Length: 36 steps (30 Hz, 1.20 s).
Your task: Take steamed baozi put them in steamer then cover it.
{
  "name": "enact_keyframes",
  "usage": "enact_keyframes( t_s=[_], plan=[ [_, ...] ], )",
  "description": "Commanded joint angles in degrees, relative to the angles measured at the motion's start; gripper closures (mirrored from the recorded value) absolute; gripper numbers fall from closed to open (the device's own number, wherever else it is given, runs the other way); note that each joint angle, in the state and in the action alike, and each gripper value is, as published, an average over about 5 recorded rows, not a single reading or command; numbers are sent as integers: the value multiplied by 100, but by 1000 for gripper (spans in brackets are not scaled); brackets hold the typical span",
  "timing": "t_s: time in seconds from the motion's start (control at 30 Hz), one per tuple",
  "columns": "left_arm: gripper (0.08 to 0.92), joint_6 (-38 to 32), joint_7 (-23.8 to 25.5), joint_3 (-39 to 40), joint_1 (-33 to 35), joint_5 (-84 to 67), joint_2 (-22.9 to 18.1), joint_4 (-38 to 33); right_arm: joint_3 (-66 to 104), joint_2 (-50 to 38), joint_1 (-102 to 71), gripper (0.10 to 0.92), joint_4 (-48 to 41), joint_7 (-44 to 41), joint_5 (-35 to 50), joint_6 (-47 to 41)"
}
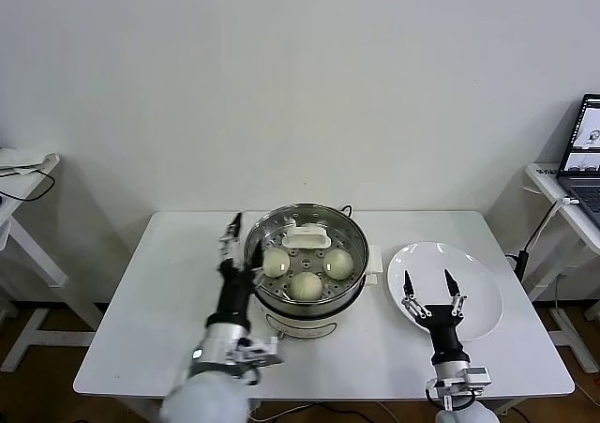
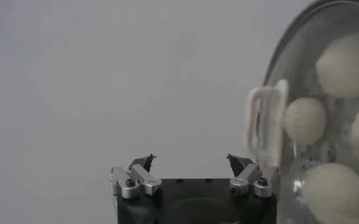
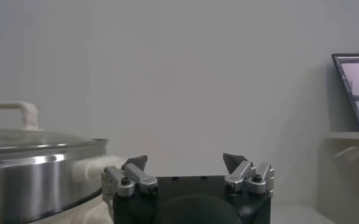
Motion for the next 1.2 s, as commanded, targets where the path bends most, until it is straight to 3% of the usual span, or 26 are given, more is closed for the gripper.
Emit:
enact_keyframes(
  t_s=[0.03,0.3,1.2],
  plan=[
    [177,-1584,-684,-2815,1197,-4572,-424,-167,93,-26,-60,203,689,35,68,-593],
    [177,-2292,-395,-3093,1322,-5034,-762,299,185,-73,-196,203,1029,15,194,-758],
    [177,-2613,-302,-2999,1610,-5183,-779,306,162,-53,-307,203,1187,0,112,-872]
  ],
)
